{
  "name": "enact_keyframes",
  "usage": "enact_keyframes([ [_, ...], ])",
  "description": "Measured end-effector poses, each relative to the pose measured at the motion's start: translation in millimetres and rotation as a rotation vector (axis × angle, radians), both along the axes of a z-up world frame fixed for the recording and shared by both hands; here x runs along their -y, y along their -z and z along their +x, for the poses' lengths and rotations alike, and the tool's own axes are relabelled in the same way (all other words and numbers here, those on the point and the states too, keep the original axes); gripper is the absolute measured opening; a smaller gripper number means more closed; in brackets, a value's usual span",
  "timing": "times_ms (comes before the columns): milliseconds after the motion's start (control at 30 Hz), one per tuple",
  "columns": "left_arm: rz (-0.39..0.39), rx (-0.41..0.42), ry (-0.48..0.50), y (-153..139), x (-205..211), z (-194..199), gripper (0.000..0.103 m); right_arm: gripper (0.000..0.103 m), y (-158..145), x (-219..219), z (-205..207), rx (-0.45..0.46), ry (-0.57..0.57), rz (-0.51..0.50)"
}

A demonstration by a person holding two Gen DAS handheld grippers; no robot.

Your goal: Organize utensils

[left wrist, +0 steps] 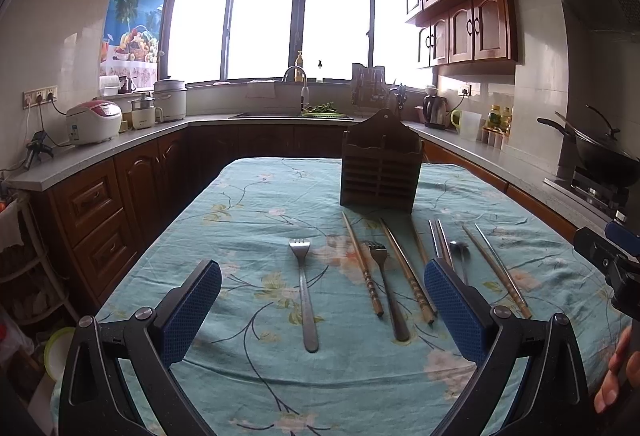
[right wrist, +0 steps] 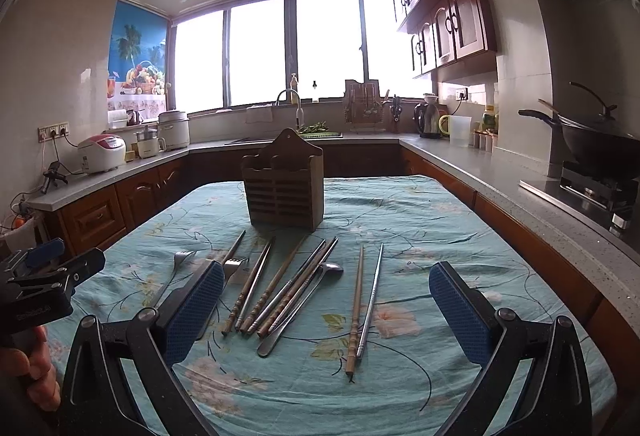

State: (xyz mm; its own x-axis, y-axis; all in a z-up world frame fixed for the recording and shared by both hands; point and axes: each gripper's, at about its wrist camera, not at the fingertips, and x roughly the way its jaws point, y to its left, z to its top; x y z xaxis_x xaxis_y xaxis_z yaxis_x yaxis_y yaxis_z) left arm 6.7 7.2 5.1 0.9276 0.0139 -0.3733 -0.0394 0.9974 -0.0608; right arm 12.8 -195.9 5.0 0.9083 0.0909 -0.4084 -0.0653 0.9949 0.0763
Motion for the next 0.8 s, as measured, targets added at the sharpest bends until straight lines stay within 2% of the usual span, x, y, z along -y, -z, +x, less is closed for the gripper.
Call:
enact_keyframes([
  [433, -0.027, -0.06, -0.003, -3.2, -7.3, 21.2, 0.102, 0.103, 1.4, 6.2, 19.6, -0.055, 0.004, 0.031],
  [600, -0.053, -0.124, 0.015, -5.4, -12.1, 43.1, 0.102, 0.103, 5.5, 12.7, 35.9, -0.104, 0.008, 0.04],
  [800, -0.08, -0.151, 0.019, -19.1, -17.2, 68.6, 0.102, 0.103, 10.3, 23.3, 67.4, -0.192, -0.006, 0.085],
])
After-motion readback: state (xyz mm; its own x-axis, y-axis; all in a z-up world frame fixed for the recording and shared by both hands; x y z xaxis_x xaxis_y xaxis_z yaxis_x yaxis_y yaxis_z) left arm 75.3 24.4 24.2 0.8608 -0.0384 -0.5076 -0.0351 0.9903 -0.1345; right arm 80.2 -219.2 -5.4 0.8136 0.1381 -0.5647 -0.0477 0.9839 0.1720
